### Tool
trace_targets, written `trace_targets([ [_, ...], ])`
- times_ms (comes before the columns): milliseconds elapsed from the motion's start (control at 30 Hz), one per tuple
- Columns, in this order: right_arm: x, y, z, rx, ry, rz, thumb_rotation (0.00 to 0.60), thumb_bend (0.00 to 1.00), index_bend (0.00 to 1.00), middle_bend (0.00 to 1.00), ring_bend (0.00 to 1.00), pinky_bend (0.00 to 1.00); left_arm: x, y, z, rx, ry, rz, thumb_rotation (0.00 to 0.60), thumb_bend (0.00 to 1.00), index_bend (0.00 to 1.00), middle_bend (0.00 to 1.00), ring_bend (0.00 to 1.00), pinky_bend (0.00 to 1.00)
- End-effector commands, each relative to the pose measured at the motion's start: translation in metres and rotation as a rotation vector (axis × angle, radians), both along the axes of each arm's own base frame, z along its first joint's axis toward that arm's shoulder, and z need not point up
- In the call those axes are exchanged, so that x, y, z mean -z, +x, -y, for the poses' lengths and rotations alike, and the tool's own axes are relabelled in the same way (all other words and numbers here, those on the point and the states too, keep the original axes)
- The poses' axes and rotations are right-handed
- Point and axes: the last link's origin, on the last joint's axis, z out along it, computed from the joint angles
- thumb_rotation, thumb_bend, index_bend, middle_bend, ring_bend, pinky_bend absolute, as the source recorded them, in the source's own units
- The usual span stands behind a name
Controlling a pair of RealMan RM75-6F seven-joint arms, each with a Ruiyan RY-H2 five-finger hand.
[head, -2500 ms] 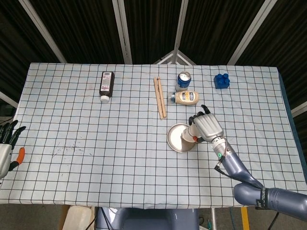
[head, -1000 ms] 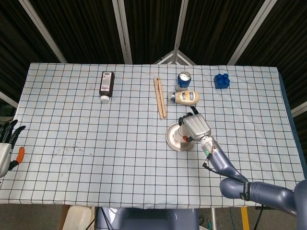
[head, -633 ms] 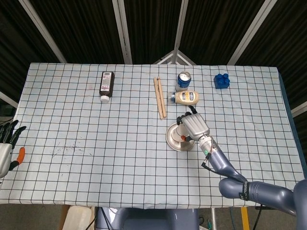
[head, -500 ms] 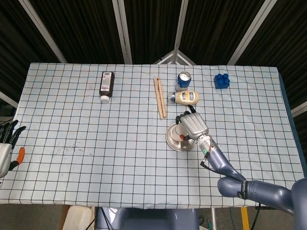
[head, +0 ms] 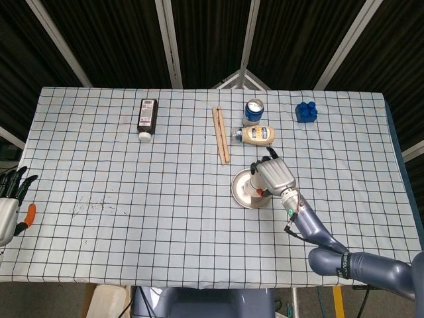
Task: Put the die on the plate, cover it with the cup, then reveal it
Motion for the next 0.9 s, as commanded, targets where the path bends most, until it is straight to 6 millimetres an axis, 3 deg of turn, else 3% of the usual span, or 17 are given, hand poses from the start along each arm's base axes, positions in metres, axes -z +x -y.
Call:
trace_targets([
  [33,-0.001,0.000,-0.007,-0.012,0.013,-0.007,0.600,0.36,0.47,0.48,0.27,0.00,0.000,0.001,0.001,0.003,0.002,0.000,0.600,0.71,0.13,0.00,0.00,0.00],
  [400,0.007,0.003,-0.025,-0.023,0.064,0.016,0.600,0.36,0.47,0.48,0.27,0.00,0.000,0.001,0.001,0.005,0.004,0.002,0.600,0.71,0.14,0.00,0.00,0.00],
  [900,0.027,0.021,-0.014,-0.037,0.082,0.145,0.600,0.36,0.47,0.48,0.27,0.00,-0.001,0.000,0.000,0.000,0.010,0.000,0.600,0.71,0.14,0.00,0.00,0.00],
])
